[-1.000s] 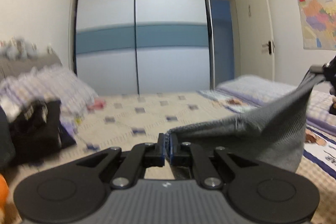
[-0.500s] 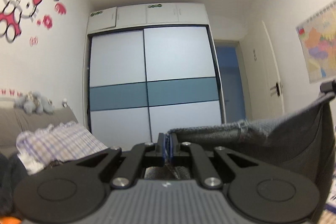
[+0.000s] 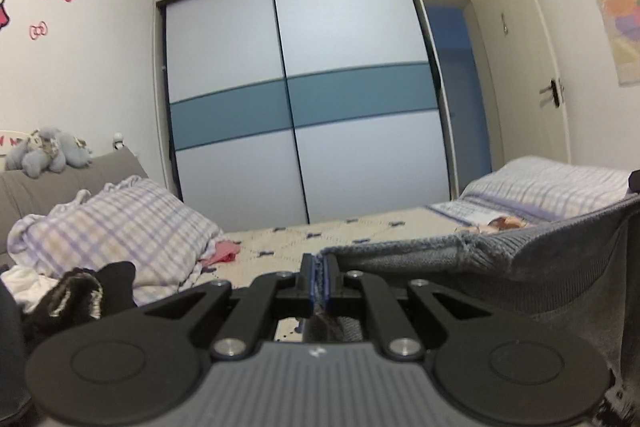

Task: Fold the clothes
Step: 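Lift the sweater high with both grippers, stretching it between them, then lower the sweater onto the bed and open both grippers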

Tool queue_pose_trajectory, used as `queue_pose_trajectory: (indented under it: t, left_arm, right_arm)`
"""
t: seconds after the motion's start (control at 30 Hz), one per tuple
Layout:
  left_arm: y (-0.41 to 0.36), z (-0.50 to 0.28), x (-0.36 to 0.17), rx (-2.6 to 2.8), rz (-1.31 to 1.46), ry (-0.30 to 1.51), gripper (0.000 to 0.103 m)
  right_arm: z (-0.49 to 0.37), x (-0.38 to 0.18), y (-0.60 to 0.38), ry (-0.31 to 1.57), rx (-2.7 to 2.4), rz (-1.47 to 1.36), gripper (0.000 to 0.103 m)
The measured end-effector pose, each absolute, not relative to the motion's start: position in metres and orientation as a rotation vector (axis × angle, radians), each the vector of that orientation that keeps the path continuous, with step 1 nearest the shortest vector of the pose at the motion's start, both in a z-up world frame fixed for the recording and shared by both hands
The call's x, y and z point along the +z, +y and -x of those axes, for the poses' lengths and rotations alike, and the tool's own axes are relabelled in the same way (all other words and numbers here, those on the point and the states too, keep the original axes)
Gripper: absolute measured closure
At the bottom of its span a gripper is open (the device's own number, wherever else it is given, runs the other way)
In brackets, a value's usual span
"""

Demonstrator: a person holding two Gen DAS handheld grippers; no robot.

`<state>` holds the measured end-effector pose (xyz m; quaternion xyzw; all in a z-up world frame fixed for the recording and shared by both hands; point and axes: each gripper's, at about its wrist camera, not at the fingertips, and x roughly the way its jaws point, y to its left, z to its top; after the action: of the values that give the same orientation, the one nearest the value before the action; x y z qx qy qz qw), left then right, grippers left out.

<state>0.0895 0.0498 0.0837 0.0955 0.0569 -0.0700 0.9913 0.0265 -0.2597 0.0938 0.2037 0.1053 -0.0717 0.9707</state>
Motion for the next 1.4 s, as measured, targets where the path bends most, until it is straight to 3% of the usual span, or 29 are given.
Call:
queue_pose_trajectory:
  t: [0.33, 0.5, 0.93, 1.07, 1.13, 1.2, 1.4]
  left_arm:
    - [0.047, -0.184, 0.031, -0.09, -0.25, 0.321, 0.099]
    - [0.043, -0.208, 0.003, -0.047, -0.312, 0.36, 0.099]
    - [0.061, -0.26, -0.049, -0.016, -0.151, 0.582, 0.098]
    - [0.069, -0.265, -0.055, -0.043, -0.073, 0.61, 0.086]
    - [0.074, -0.261, -0.052, -0.051, -0.043, 0.599, 0.084]
    - [0.079, -0.255, -0.046, -0.051, -0.013, 0.59, 0.074]
    - [0.089, -0.23, -0.023, -0.062, 0.069, 0.605, 0.069]
  right_arm:
    - [-0.146, 0.026, -0.259, 0.343, -0.174, -0.343, 0.097]
    - [-0.177, 0.006, -0.248, 0.372, -0.178, -0.303, 0.097]
    - [-0.226, -0.048, -0.241, 0.508, -0.171, -0.303, 0.096]
    - [-0.228, -0.053, -0.241, 0.535, -0.157, -0.294, 0.092]
    - [-0.226, -0.05, -0.242, 0.534, -0.146, -0.296, 0.081]
    - [-0.22, -0.043, -0.243, 0.525, -0.13, -0.303, 0.073]
    - [-0.19, -0.02, -0.246, 0.507, -0.118, -0.315, 0.072]
